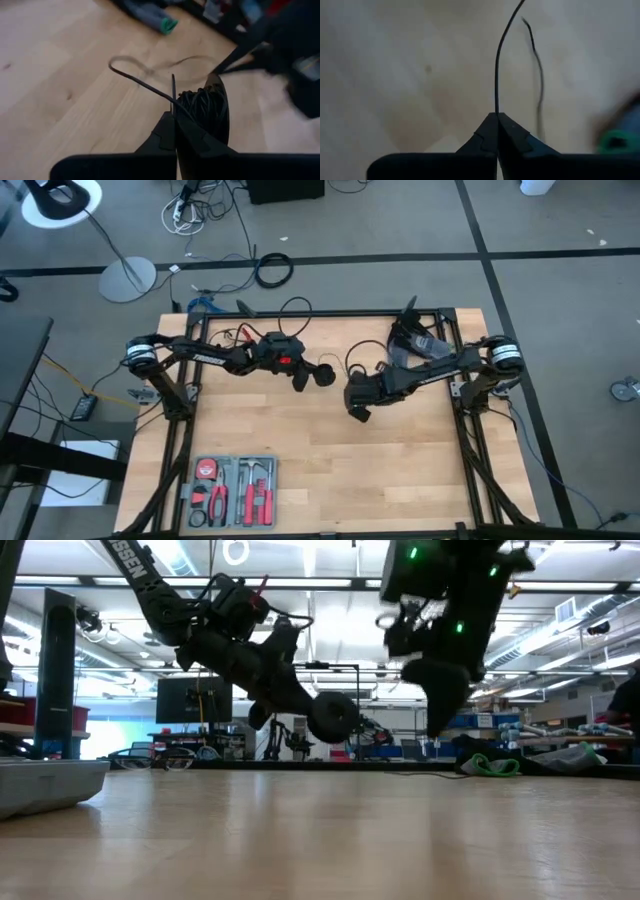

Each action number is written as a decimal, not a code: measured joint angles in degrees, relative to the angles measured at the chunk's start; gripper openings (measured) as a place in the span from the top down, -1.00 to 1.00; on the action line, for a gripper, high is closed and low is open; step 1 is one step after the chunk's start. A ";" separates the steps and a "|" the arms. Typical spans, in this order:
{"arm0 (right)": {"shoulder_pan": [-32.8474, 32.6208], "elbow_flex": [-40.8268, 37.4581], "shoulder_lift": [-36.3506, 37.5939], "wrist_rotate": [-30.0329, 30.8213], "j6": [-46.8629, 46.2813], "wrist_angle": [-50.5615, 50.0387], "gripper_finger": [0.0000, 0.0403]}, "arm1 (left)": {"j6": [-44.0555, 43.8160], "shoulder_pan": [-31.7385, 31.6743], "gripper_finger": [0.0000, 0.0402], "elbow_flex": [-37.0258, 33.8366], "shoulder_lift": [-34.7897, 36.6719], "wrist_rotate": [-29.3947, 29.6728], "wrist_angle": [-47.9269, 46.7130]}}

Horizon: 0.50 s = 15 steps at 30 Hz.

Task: Coil cords
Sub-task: Coil the black wire onto the black spool

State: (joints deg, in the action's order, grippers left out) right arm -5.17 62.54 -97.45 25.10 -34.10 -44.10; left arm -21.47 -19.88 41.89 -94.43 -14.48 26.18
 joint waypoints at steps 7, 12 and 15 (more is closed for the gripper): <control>-2.76 0.04 5.29 6.17 -2.93 -0.09 1.00 | 0.37 -0.05 1.00 0.00 0.00 3.75 -2.37; -4.67 0.04 4.82 4.10 -7.20 -2.83 1.00 | 0.30 -0.55 1.00 0.00 0.00 5.34 -2.35; -6.42 -0.01 4.74 4.12 -11.45 -5.88 1.00 | 0.28 -1.11 1.00 0.00 0.00 5.35 -2.33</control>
State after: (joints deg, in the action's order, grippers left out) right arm -11.59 62.54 -92.71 29.22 -45.55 -49.98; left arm -21.19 -20.99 41.89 -94.43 -9.13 23.86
